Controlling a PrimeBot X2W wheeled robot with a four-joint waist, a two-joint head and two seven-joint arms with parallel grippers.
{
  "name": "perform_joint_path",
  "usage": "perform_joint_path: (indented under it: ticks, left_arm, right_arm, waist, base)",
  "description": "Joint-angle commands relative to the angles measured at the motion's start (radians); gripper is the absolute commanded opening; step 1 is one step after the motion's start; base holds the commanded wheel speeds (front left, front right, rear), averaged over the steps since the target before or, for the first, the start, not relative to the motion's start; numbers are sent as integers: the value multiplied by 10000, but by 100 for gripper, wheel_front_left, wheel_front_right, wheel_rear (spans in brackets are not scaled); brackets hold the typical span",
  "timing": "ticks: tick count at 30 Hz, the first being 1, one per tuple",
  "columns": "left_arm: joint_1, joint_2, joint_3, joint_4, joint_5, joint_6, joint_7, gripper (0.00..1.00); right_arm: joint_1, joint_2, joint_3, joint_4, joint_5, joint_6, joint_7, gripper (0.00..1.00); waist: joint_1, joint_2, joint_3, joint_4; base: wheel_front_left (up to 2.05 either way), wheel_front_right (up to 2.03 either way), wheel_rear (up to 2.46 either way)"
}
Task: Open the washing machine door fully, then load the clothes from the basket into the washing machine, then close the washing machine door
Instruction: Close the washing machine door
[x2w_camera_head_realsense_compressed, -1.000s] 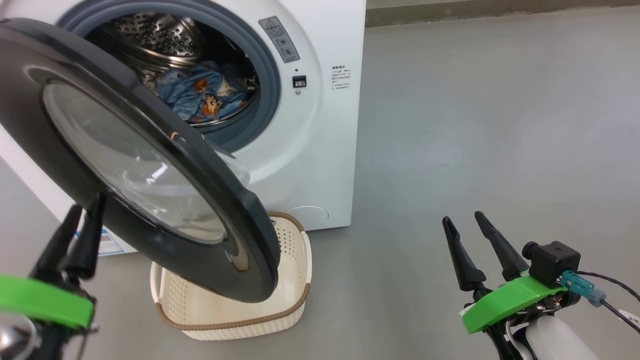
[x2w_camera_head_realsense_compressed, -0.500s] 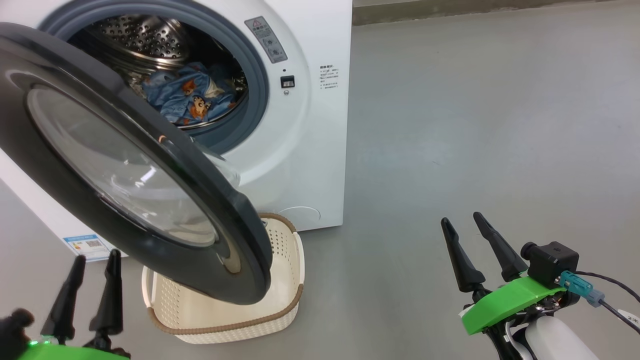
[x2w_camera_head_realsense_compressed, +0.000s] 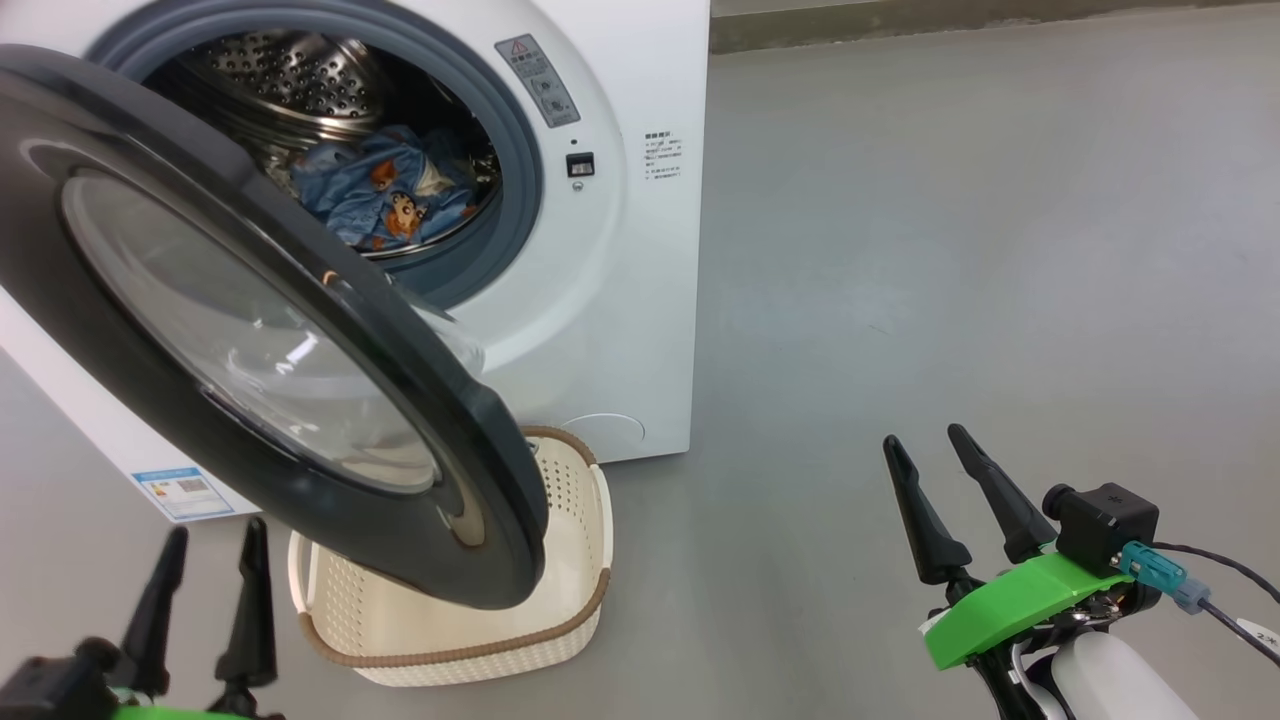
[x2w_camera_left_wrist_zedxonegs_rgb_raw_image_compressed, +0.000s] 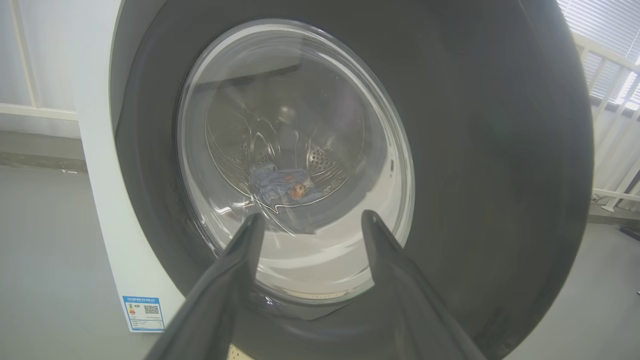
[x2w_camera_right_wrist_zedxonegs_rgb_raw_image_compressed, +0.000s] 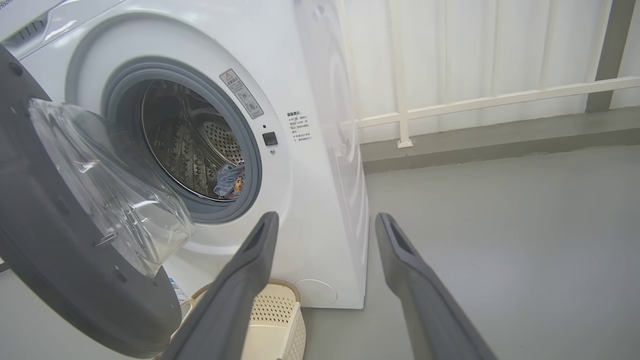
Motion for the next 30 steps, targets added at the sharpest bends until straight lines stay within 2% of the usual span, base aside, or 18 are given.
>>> perform_joint_path:
  ticks: [1,12,30]
  left_arm:
    - [-49,109,407,-225,236,-20,-70,100]
    - [-60,-357,850,-46,950,-21,-71,100]
    - [-94,-475,977,-32,1055,-21,-72,100]
  right_arm:
    - [-312,-70,138,-210,-26,56,-53,100]
    - [-306,-63,168,-180,-54,56,-53,100]
    - [-317,2,130,-223,-75,56,-53,100]
  waist:
    - [0,0,3,21]
    - [0,0,26,119]
    - [0,0,155,192]
  base:
    - [0,0,0]
    - [0,0,0]
    - [0,0,0]
